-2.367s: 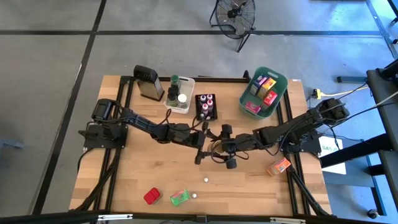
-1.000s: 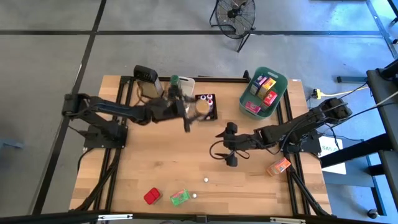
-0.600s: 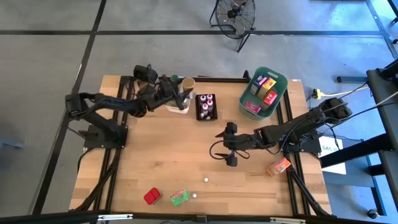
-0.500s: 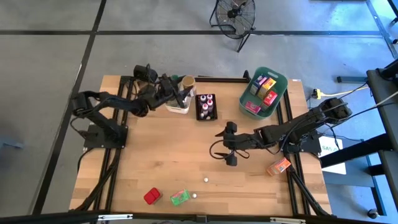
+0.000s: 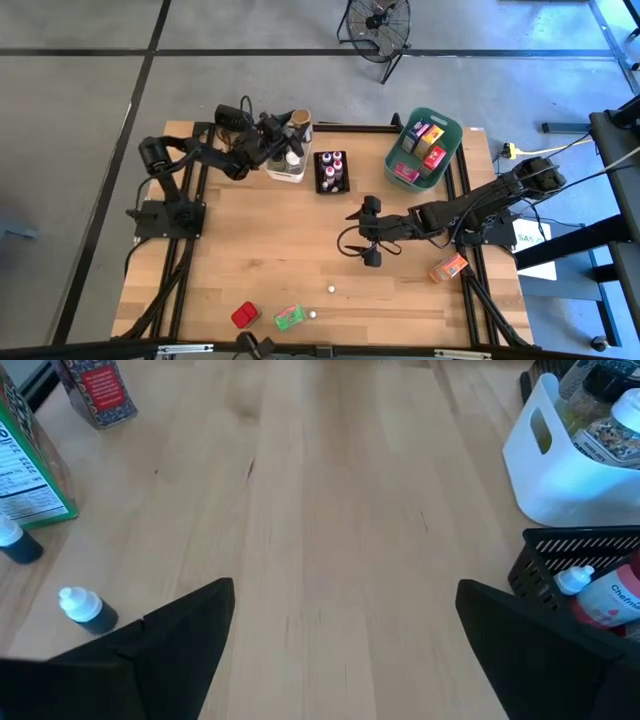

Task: Pick & Place Kitchen Items
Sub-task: Put the gold seasoning bottle into the white bin

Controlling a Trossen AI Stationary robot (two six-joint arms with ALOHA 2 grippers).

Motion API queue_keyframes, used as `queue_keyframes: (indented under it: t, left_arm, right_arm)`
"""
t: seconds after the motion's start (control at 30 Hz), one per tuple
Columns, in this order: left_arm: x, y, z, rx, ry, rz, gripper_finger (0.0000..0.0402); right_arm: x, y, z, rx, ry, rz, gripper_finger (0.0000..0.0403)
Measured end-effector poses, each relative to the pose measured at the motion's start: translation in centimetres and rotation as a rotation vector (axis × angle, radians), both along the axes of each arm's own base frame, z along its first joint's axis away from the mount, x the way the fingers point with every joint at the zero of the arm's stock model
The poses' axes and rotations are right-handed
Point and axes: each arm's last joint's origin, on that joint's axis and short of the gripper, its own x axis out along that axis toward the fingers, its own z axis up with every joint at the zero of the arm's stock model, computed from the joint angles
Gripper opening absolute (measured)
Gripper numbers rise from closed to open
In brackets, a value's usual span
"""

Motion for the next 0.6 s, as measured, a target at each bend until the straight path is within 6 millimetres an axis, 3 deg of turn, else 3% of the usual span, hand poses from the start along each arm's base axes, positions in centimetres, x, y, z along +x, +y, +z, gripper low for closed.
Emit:
queue_keyframes:
  t: [0.23,0.6]
  left_arm:
    - [1.1,1.0,-1.6,-0.047,0.043,0.012,0.0273]
    - [1.0,1.1,-1.2,-0.004,0.033,0.044,0.0273]
  right_arm:
    - [0.0,0.0,0.0,0.000,0.000,0.000,0.0384]
    - [0.0,0.1,0.0,0.009,0.002,0.009,0.0384]
